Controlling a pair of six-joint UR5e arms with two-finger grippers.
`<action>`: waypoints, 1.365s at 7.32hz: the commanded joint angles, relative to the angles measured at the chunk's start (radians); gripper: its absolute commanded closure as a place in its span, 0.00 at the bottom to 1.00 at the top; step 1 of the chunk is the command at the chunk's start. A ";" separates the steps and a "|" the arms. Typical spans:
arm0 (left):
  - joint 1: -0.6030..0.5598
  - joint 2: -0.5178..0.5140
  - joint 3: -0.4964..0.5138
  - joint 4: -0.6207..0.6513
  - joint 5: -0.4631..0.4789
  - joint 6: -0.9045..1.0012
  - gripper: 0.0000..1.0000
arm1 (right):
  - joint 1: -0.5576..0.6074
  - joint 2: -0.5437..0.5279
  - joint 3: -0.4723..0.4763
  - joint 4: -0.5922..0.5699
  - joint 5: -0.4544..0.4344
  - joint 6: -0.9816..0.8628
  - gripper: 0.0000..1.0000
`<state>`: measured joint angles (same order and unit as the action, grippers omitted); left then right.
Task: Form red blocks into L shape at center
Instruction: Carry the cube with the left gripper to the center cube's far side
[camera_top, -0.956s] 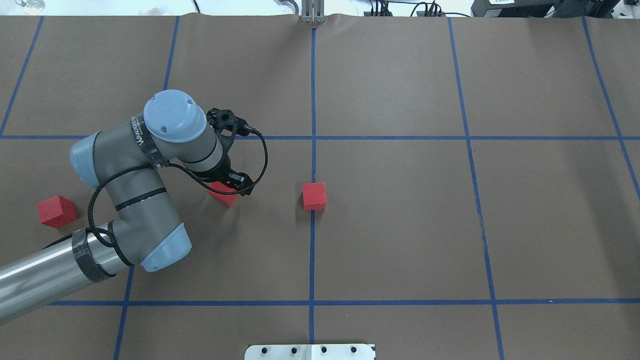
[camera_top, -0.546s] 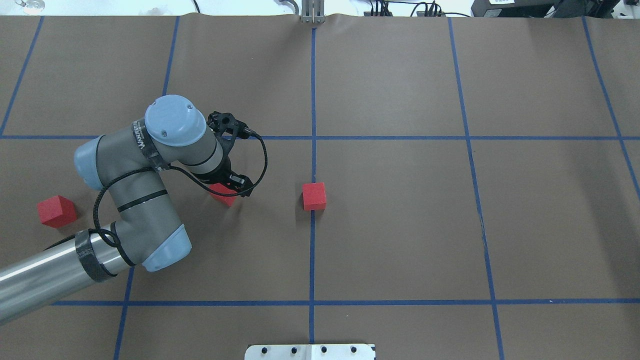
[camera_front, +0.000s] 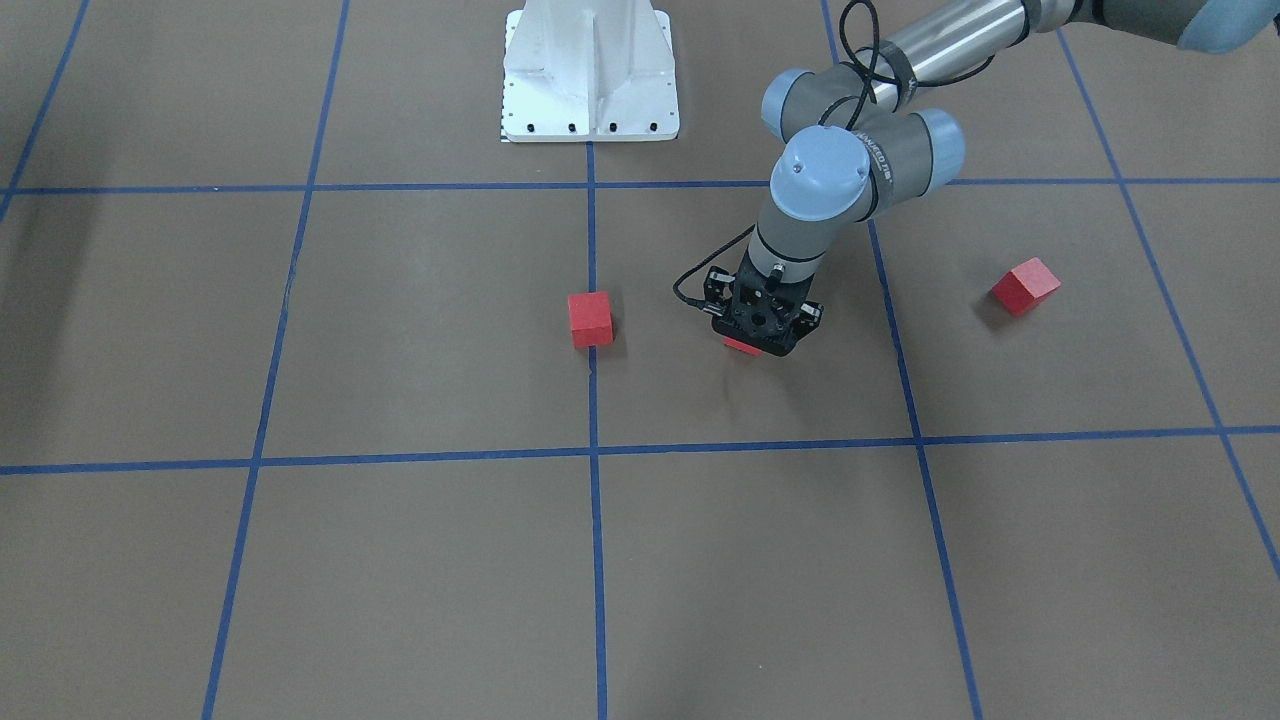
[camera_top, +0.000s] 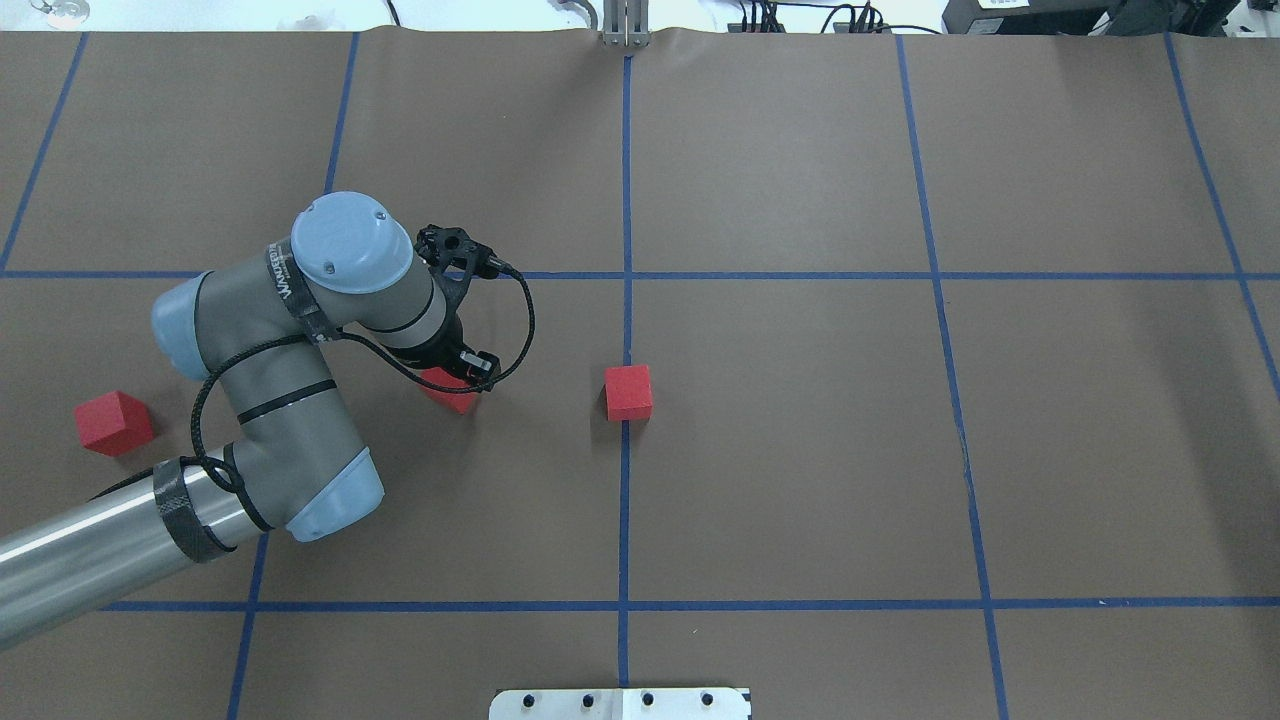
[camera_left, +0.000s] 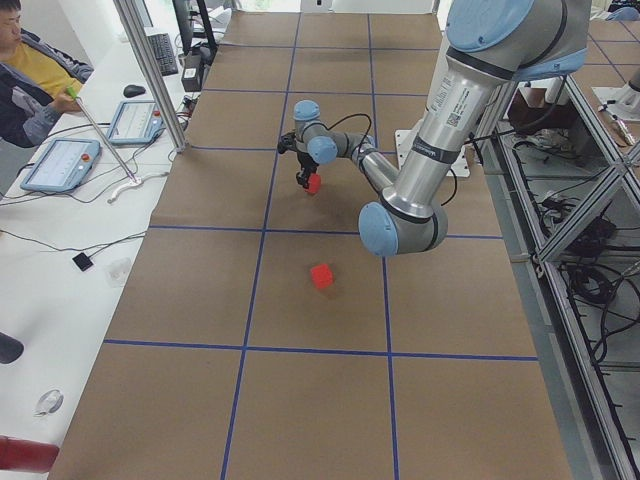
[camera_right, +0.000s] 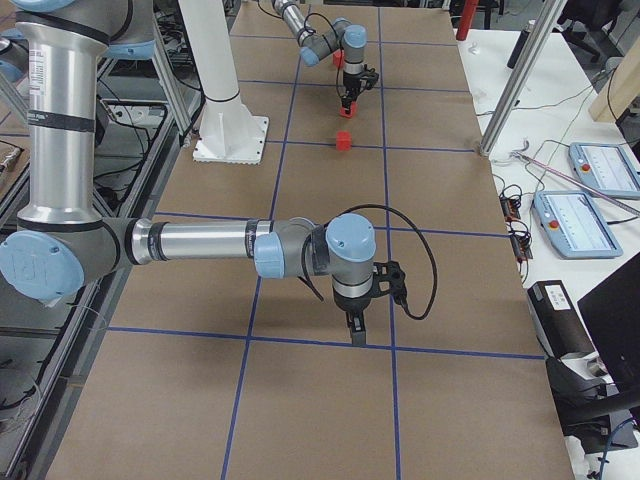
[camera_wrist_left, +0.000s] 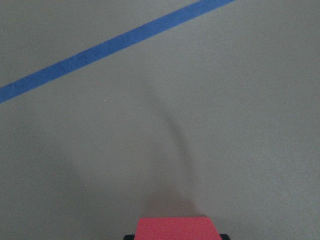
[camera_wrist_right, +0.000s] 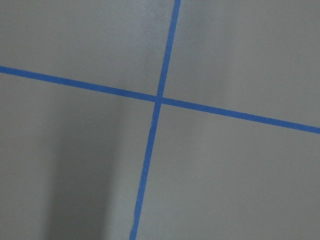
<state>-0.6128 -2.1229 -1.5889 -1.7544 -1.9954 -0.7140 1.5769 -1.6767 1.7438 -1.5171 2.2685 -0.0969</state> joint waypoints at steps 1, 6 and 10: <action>-0.018 -0.034 -0.017 0.085 -0.034 -0.012 0.91 | 0.000 -0.002 -0.001 0.000 -0.001 -0.001 0.01; -0.021 -0.432 0.339 0.132 -0.022 -0.399 0.91 | 0.000 -0.003 -0.003 0.002 -0.001 -0.001 0.01; 0.022 -0.476 0.414 0.066 -0.019 -0.528 0.90 | 0.000 0.000 -0.015 0.002 -0.001 -0.003 0.01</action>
<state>-0.6102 -2.5918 -1.1847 -1.6812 -2.0160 -1.1961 1.5769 -1.6804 1.7371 -1.5161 2.2672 -0.0984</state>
